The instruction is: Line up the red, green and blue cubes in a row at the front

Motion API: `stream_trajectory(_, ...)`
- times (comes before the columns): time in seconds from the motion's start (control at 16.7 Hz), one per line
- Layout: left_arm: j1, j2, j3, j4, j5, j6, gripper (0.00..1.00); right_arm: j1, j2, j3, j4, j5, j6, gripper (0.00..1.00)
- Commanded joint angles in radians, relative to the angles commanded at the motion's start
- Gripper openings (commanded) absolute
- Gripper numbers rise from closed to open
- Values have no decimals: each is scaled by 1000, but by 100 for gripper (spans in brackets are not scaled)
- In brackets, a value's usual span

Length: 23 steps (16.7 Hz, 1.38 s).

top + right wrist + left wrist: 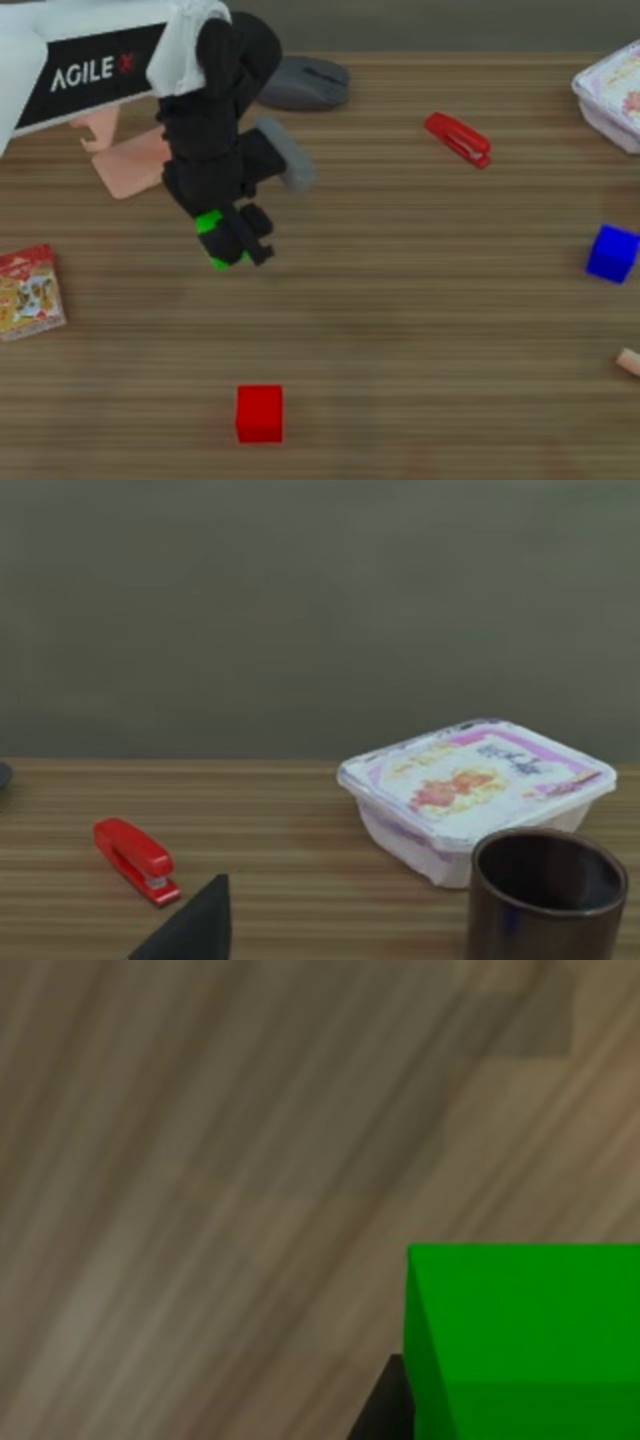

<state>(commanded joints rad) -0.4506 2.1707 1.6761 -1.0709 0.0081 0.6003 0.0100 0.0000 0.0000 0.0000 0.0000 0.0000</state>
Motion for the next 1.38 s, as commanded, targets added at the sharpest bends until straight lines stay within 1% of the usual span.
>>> stream_trajectory(0.12,-16,-7,-7,1,0,4,0,0,0,0,0,0,0,100)
stream_trajectory(0.24,-72,-31,-32,2,1,17,0,0,0,0,0,0,0,100)
stream_trajectory(0.36,-154,-68,-72,5,1,32,0,0,0,0,0,0,0,100)
stream_trajectory(0.6,-347,-150,-163,9,1,66,0,0,0,0,0,0,0,100)
stream_trajectory(0.72,-415,-183,-197,13,0,79,0,0,0,0,0,0,0,100)
stream_trajectory(0.84,-441,-199,-213,15,0,85,0,0,0,0,0,0,0,100)
stream_trajectory(1.14,-439,-188,-221,32,0,86,0,0,0,0,0,0,0,100)
stream_trajectory(1.38,-441,-133,-297,173,1,85,0,0,0,0,0,0,0,100)
